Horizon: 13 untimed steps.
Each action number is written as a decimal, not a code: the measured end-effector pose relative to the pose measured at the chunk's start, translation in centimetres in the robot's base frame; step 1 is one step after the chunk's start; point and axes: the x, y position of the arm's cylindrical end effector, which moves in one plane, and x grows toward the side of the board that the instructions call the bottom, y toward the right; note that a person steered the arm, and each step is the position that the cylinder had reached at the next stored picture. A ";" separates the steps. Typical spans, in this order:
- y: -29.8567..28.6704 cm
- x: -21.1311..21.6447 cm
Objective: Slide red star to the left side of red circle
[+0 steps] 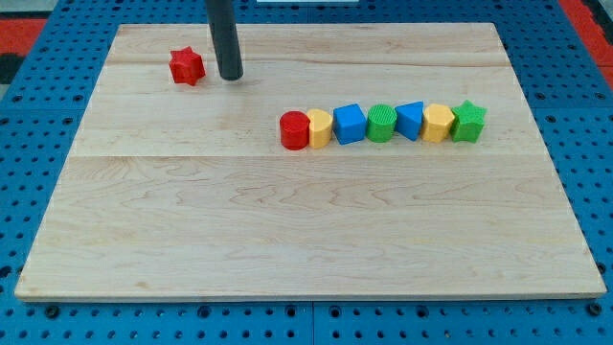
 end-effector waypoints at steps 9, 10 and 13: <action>-1.9 4.9; -2.9 6.2; -6.3 11.8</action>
